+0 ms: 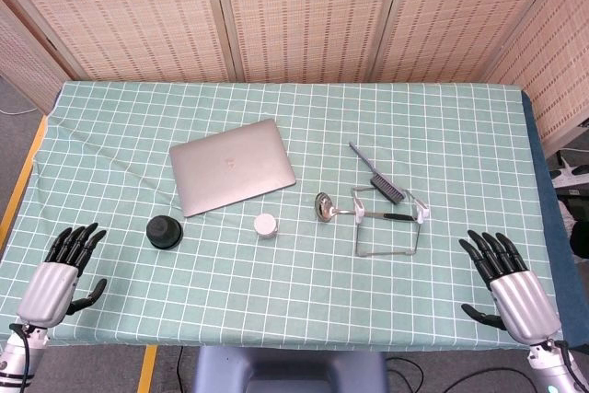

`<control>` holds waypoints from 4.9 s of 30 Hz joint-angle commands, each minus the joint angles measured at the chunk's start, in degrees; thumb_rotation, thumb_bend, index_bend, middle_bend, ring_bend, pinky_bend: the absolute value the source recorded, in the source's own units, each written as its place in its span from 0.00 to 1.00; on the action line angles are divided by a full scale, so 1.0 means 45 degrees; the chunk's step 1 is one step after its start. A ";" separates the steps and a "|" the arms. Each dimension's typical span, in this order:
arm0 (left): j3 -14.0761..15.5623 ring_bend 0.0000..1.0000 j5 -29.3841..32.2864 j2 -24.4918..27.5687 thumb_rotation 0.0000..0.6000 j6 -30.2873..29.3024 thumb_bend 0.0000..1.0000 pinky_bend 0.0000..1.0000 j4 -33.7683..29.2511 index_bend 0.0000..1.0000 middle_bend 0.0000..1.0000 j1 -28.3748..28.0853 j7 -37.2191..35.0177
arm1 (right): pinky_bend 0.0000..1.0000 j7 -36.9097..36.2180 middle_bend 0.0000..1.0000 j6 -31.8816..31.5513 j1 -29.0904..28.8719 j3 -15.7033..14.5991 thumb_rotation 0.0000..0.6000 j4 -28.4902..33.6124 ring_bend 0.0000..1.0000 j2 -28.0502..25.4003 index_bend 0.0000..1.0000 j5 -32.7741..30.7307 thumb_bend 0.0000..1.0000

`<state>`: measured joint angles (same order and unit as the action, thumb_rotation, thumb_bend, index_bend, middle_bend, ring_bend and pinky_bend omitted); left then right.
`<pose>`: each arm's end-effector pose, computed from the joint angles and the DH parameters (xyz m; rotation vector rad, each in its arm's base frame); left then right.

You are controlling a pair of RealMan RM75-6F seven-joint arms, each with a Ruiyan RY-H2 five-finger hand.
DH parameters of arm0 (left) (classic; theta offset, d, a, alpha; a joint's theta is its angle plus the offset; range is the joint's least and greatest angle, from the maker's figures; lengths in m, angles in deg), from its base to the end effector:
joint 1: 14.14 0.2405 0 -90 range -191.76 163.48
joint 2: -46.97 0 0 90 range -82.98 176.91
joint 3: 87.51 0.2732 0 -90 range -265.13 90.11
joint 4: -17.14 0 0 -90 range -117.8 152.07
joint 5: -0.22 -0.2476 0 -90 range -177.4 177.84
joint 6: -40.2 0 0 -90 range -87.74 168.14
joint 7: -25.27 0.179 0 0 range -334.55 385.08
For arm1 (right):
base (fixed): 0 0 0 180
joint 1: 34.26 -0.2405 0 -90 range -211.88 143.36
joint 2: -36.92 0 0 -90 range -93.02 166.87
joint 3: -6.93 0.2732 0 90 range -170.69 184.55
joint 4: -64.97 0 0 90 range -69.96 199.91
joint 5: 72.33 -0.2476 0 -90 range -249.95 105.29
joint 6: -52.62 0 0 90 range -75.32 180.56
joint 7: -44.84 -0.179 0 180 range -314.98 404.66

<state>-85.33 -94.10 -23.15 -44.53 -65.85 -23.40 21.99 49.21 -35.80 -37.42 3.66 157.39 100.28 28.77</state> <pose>-0.3349 0.2244 0.0857 -1.6090 -0.8615 -0.9680 -0.3113 -0.1784 0.1100 1.6433 -0.7829 0.9320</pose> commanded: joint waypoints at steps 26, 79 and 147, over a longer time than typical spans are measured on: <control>-0.1576 0.00 0.3218 0.0554 1.00 1.0264 0.35 0.02 -0.0533 0.00 0.00 -0.6839 -0.1489 | 0.00 -0.0858 0.00 0.0222 -0.0152 -0.0239 1.00 0.0158 0.00 -0.0610 0.00 0.0098 0.04; 0.1984 0.06 1.2109 0.0159 1.00 1.1930 0.32 0.18 -0.0686 0.20 0.22 -1.1321 0.5885 | 0.00 -0.1277 0.00 0.0352 -0.0232 -0.0332 1.00 0.0376 0.00 -0.0971 0.00 0.0140 0.04; -0.2561 0.77 0.2583 -0.0286 1.00 0.4819 0.71 1.00 0.1591 0.83 0.87 -0.5197 -1.6835 | 0.00 -0.1449 0.00 0.0121 -0.0139 -0.0348 1.00 0.0386 0.00 -0.0908 0.00 0.0319 0.04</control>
<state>-92.75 -72.07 -22.42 -15.31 -64.57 -52.09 -34.24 42.66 -35.26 -38.05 2.09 159.14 96.17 30.20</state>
